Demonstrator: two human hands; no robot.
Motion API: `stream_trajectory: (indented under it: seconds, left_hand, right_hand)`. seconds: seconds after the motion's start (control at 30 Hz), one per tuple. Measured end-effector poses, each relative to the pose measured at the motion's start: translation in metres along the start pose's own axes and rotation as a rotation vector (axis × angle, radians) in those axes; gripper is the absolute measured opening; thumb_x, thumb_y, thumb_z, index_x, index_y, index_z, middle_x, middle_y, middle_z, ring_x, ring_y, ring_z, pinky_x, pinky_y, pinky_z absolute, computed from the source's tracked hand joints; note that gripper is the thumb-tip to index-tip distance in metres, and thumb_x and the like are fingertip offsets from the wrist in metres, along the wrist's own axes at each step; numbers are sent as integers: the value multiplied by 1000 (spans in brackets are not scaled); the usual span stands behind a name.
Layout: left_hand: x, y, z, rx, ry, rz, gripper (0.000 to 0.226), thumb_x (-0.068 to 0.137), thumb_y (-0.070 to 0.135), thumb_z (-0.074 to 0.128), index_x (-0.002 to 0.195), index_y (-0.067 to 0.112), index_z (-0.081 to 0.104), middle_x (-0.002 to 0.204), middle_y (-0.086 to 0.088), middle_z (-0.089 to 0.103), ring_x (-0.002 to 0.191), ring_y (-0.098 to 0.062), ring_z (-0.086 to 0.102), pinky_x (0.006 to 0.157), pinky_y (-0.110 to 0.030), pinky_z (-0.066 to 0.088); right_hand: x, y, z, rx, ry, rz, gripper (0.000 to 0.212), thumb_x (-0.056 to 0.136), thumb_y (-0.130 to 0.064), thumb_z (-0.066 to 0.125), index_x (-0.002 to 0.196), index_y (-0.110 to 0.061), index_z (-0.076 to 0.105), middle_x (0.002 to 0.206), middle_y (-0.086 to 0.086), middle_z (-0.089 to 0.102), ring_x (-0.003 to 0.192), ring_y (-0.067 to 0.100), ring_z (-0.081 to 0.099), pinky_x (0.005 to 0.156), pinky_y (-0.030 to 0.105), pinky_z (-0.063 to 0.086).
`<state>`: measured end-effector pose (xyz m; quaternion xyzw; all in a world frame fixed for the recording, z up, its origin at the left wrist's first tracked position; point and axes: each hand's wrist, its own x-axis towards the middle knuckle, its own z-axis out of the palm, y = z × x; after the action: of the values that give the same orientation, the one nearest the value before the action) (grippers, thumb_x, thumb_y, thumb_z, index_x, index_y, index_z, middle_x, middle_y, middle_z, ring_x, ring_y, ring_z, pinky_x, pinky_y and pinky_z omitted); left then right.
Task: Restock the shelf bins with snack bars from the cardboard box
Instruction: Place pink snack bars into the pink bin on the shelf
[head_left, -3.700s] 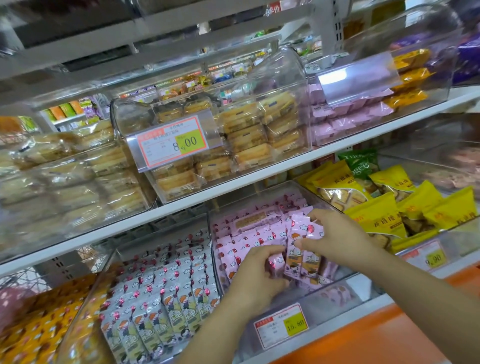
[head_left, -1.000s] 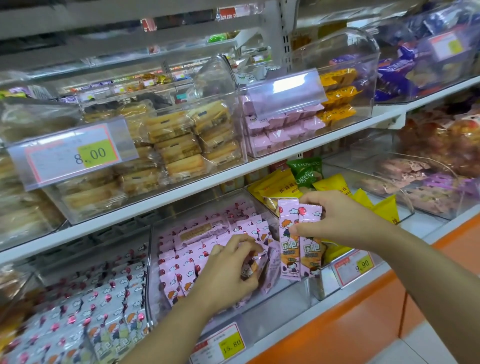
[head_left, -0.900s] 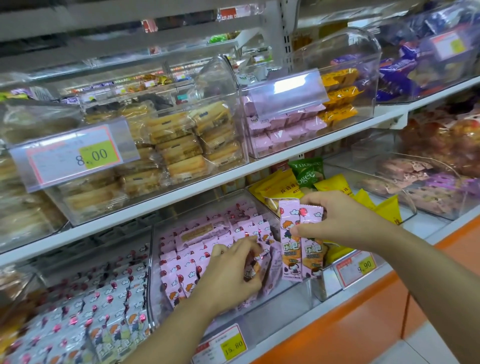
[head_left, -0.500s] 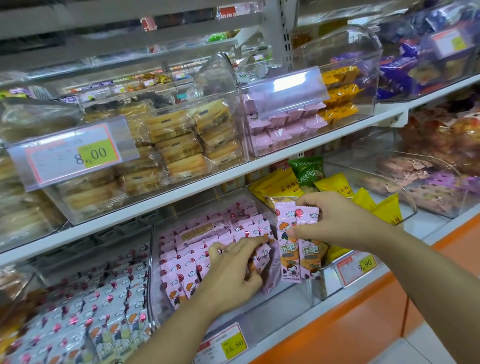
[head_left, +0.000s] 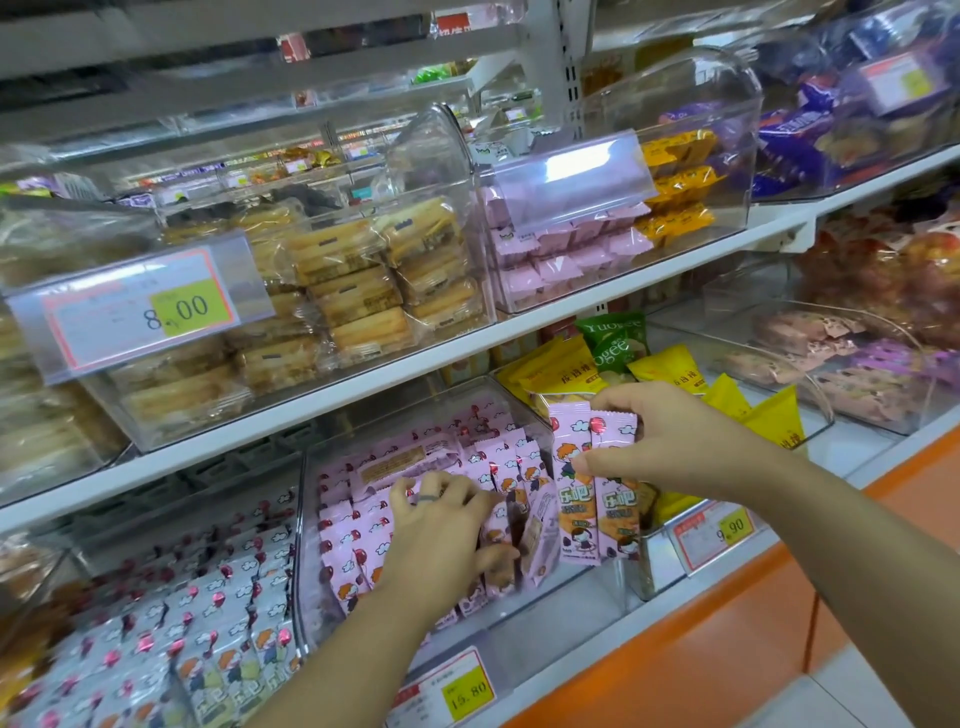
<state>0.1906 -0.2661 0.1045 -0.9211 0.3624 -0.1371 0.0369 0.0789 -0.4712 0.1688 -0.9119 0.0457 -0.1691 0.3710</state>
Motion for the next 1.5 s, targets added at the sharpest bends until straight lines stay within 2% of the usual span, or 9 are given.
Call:
stream_trajectory:
  seconds: [0.2, 0.3, 0.4, 0.53, 0.73, 0.97, 1.17, 1.27, 1.5]
  left_hand:
    - [-1, 0, 2, 34, 27, 17, 69, 86, 51, 57, 145, 44, 22, 147, 8, 22, 139, -20, 16, 106, -51, -2]
    - [3, 4, -4, 41, 64, 99, 57, 83, 57, 54, 136, 40, 41, 143, 9, 32, 138, -22, 24, 105, -52, -4]
    - [12, 17, -6, 34, 99, 169, 54, 68, 64, 52, 108, 32, 66, 104, 8, 61, 107, -23, 58, 98, -48, 14]
    - [23, 41, -16, -56, 22, 68, 37, 83, 48, 43, 109, 25, 56, 103, 4, 59, 116, -22, 45, 107, -52, 6]
    - [28, 34, -19, -264, -52, 68, 17, 91, 32, 52, 107, 33, 47, 75, 13, 40, 112, -18, 44, 110, -47, 9]
    - [17, -5, -19, -329, -140, 88, 35, 96, 22, 51, 122, 44, 47, 98, 18, 51, 101, -5, 34, 96, -34, 12]
    - [12, 3, -20, -245, -73, 161, 24, 94, 19, 50, 88, 38, 36, 88, 14, 42, 90, -8, 38, 94, -34, 16]
    - [10, 3, -21, -234, -70, 167, 20, 92, 36, 55, 84, 34, 38, 84, 14, 41, 85, -7, 34, 96, -34, 17]
    - [6, -2, -22, -481, 42, 51, 23, 92, 26, 58, 84, 37, 39, 85, 19, 50, 92, -9, 39, 93, -27, 20]
  right_hand:
    - [-4, -4, -4, 5, -16, 25, 63, 76, -41, 75, 131, -20, 53, 127, -9, 51, 96, -1, 46, 82, 18, 38]
    - [-6, -7, -17, 61, 9, 7, 27, 77, -35, 75, 98, -23, 63, 95, -7, 62, 68, 0, 53, 60, 18, 42]
    - [-5, -9, -22, 95, 35, -12, 19, 77, -30, 76, 85, -19, 62, 78, -2, 61, 55, 1, 49, 57, 24, 42]
    - [-2, -11, -13, 131, 9, -38, 19, 76, -27, 78, 74, -26, 59, 64, -7, 58, 46, 1, 44, 48, 14, 36]
    - [-1, -11, -16, 166, 20, -45, 16, 76, -28, 78, 82, -22, 64, 71, -4, 64, 50, 3, 47, 49, 16, 37]
    - [5, -17, -11, 105, 120, -50, 26, 78, -35, 75, 95, -20, 63, 86, -5, 65, 63, 6, 56, 50, 16, 39]
    - [9, -27, 0, 65, 111, -54, 22, 77, -31, 76, 92, -25, 61, 77, -13, 62, 56, -6, 53, 50, 10, 38]
    - [10, -30, 4, 21, 112, -55, 26, 78, -35, 75, 94, -27, 57, 75, -19, 56, 59, -5, 49, 52, 14, 32]
    - [13, -28, 6, -21, 86, -45, 30, 78, -36, 74, 101, -24, 59, 89, -15, 59, 70, -2, 51, 57, 15, 33]
